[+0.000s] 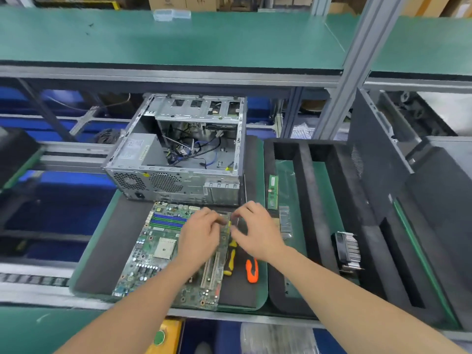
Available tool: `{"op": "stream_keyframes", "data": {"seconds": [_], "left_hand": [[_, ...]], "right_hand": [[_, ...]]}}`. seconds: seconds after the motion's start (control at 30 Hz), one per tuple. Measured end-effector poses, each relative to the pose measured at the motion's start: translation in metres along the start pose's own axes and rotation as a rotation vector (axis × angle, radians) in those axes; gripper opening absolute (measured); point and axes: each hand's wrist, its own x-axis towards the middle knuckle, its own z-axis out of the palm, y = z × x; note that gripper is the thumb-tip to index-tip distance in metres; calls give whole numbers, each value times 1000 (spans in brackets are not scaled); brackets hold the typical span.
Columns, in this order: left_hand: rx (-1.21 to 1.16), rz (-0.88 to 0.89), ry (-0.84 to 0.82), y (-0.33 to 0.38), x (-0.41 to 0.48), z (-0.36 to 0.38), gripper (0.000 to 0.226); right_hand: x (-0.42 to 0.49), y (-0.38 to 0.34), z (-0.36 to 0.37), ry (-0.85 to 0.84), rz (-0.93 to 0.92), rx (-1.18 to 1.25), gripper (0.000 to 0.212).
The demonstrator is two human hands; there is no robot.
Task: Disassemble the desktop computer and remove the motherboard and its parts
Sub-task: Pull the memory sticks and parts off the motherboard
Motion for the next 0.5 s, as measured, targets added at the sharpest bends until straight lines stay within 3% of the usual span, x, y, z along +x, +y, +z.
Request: {"op": "stream_keyframes", "data": {"seconds": [0.2, 0.5], "left_hand": [[108, -27, 177, -94, -24, -60, 38], [62, 67, -30, -166, -52, -68, 59]], "right_hand": [[9, -83, 73, -86, 25, -8, 59], [5, -108, 129, -108, 188, -88, 83]]}}
